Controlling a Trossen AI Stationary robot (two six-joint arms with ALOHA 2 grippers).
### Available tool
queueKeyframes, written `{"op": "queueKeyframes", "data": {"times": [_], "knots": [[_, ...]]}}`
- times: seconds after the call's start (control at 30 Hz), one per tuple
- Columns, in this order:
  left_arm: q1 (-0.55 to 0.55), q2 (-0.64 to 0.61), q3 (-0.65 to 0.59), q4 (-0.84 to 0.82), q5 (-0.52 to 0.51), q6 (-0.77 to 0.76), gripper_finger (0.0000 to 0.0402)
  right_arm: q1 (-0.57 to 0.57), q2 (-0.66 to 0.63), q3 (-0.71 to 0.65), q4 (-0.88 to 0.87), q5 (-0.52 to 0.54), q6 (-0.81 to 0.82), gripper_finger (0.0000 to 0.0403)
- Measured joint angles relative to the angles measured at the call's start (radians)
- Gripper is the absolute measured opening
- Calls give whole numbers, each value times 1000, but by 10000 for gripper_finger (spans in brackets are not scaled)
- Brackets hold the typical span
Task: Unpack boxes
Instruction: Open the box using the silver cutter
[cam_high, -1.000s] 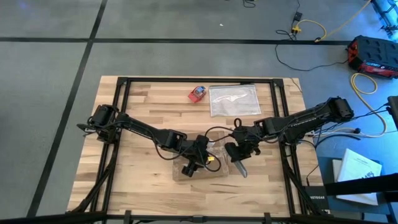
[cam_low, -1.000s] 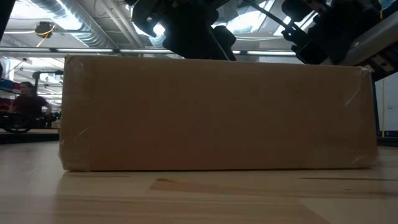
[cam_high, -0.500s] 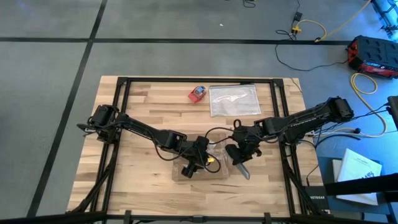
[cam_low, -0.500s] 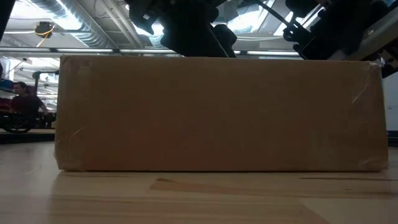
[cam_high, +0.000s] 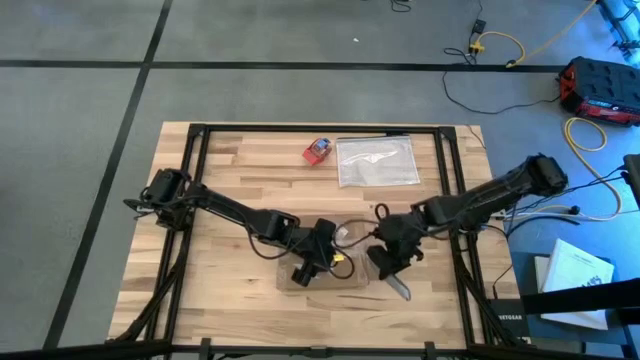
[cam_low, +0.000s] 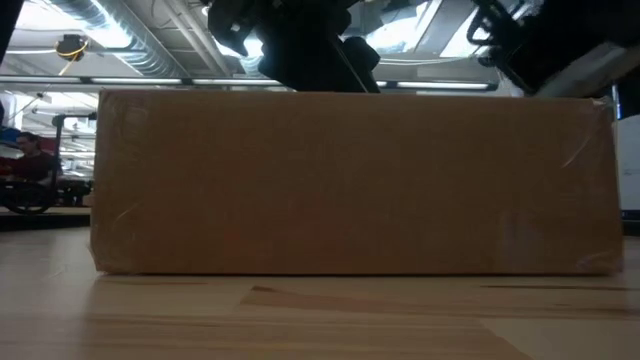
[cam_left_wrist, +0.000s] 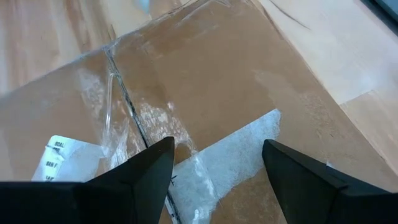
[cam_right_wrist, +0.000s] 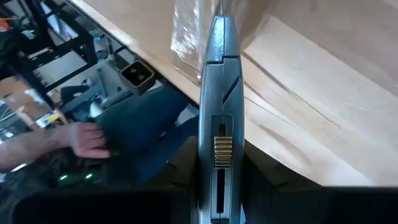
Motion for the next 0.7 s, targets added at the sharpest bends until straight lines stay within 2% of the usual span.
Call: {"op": "queueKeyframes", "data": {"times": [0.1,0.27,0.37,0.53,0.7], "knots": [[-13,-5,4,-4,-43,36,234,91,-3,0,3,134,28,61],[-18,-26,3,7,-82,89,234,236,-2,1,70,437,65,61],[-15,-54,21,-14,-151,92,234,298,12,2,104,551,58,61],[11,-117,39,16,-226,170,233,360,74,2,126,641,-12,61],[95,-122,38,-37,-250,216,233,377,179,12,231,621,-174,61]]}}
